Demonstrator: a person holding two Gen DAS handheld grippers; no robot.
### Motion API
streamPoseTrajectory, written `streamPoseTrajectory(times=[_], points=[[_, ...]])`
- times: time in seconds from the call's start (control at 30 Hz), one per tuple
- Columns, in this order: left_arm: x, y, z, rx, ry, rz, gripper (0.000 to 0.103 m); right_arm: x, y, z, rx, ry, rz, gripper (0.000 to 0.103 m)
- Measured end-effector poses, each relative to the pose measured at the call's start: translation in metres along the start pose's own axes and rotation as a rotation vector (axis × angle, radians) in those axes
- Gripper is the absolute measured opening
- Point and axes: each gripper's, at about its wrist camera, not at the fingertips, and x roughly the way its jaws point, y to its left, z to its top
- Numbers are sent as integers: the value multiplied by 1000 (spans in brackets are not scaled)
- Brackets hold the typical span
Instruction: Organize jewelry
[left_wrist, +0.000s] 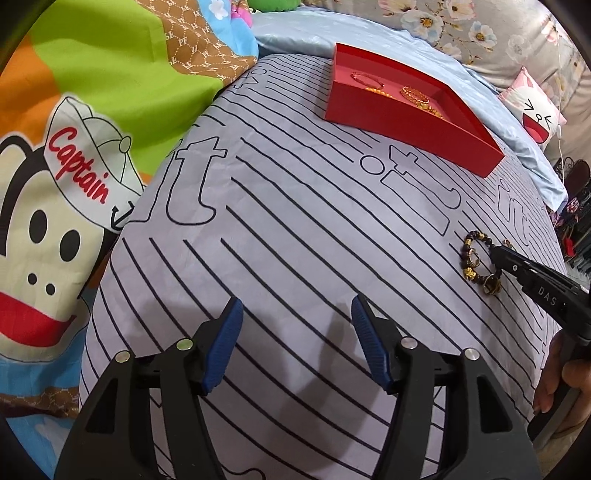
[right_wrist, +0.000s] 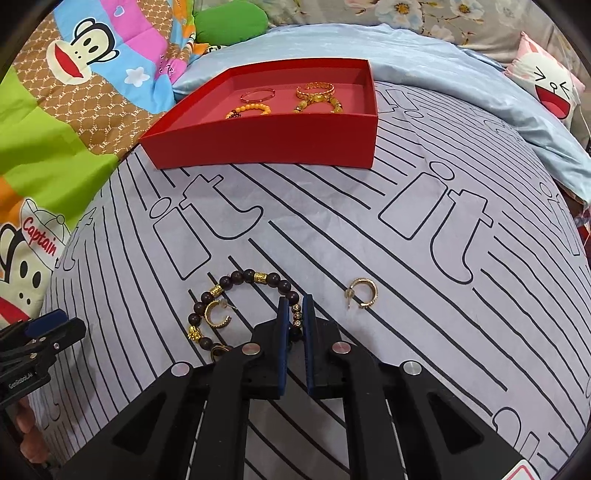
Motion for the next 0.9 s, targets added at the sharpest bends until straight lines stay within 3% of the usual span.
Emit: streamPoseTrajectory(times=[0.17, 0.53, 0.73, 0.9], points=[[1, -5, -1, 8, -3, 3, 62, -2, -6, 3, 44, 11, 35, 5], [4, -57, 6, 118, -14, -79, 62, -31, -13, 24, 78, -56, 74, 5], [7, -78, 8, 161, -13, -109, 62, -62, 0, 46, 53, -144, 127, 5], [7, -102, 8, 215, -9, -151, 62, -80, -12, 47, 73, -179, 110, 5]])
